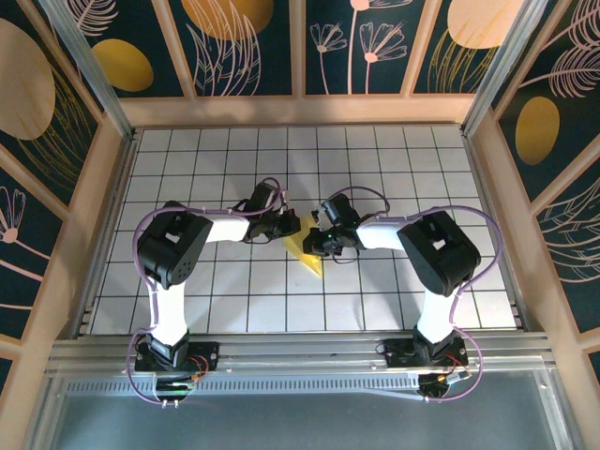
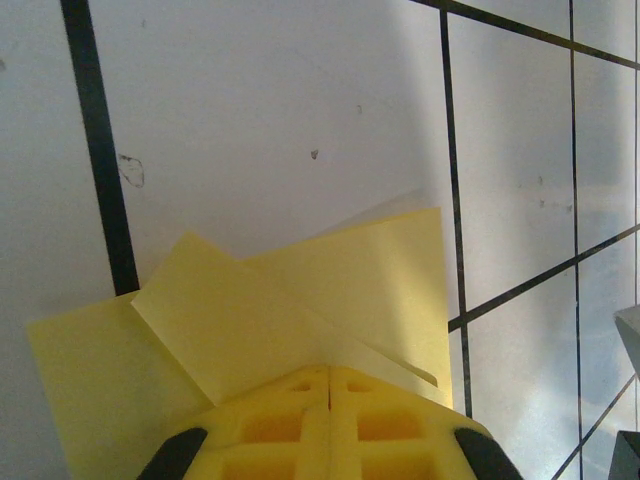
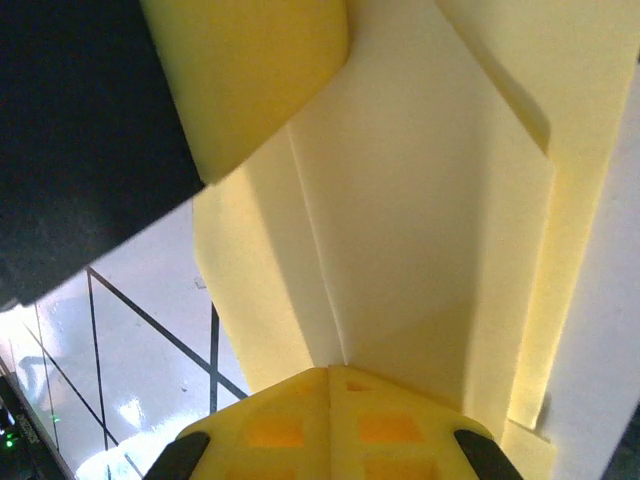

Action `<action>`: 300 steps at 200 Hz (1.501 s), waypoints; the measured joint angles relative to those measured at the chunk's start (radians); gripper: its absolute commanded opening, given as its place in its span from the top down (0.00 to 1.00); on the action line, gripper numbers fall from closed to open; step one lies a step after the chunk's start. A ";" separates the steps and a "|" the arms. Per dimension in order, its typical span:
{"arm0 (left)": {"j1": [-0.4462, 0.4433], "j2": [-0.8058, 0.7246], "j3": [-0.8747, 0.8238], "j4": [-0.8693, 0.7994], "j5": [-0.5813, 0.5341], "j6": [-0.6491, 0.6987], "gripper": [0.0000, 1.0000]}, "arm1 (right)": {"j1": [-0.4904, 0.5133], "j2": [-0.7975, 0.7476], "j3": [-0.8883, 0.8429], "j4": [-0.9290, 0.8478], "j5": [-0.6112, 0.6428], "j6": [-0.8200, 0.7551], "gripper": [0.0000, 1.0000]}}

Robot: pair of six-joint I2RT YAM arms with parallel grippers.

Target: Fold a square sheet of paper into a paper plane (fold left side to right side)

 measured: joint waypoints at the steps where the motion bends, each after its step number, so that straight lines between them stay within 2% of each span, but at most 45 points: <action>1: 0.000 0.000 0.000 0.000 0.000 0.000 1.00 | 0.000 -0.001 -0.001 0.000 0.000 0.000 1.00; 300: 0.000 0.002 0.007 -0.012 -0.003 -0.003 1.00 | 0.020 -0.129 -0.164 0.030 0.003 0.047 1.00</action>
